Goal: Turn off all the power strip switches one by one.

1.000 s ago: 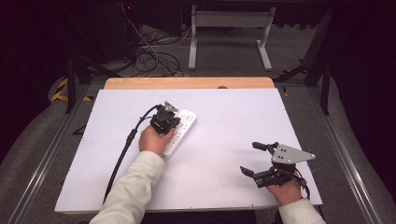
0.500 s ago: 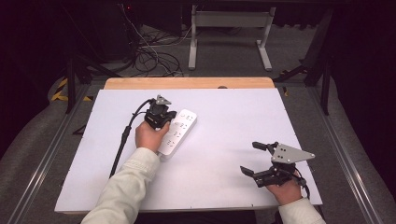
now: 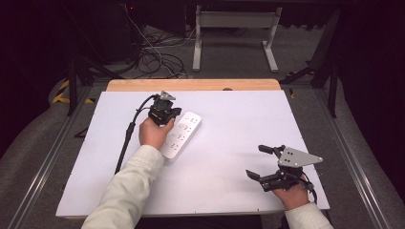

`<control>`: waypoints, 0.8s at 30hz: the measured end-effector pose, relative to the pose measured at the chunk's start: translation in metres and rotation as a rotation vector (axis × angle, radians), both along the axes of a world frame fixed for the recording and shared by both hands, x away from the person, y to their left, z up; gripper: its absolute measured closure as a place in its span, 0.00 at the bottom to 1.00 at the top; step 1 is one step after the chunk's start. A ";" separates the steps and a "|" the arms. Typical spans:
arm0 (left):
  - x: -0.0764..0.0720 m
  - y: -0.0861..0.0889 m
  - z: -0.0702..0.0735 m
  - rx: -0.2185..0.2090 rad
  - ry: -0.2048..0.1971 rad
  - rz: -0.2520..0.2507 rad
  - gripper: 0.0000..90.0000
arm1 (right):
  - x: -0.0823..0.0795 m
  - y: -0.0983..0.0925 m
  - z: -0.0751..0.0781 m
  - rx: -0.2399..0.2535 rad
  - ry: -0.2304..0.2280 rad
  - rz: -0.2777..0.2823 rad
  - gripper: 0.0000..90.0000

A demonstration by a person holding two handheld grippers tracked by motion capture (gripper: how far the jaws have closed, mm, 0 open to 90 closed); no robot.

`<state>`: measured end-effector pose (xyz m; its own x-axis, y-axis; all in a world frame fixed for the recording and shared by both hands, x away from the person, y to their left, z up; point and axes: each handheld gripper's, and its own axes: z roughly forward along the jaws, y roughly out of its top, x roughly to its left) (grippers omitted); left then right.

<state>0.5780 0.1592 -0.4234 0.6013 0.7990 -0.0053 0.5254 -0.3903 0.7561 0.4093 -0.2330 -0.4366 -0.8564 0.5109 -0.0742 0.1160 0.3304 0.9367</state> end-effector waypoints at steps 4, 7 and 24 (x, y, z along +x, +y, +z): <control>0.006 -0.004 -0.002 -0.010 0.008 -0.004 1.00 | 0.000 0.000 0.000 0.001 0.001 0.001 0.09; 0.011 -0.008 -0.008 0.016 0.030 -0.005 1.00 | 0.001 0.000 0.000 0.003 0.001 0.002 0.09; 0.017 -0.021 -0.027 0.022 0.027 -0.016 1.00 | 0.000 -0.001 0.000 0.006 -0.003 0.006 0.09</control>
<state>0.5950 0.1378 -0.4502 0.6135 0.7897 -0.0045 0.5391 -0.4146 0.7331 0.4091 -0.2340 -0.4367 -0.8594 0.5060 -0.0737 0.1113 0.3259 0.9388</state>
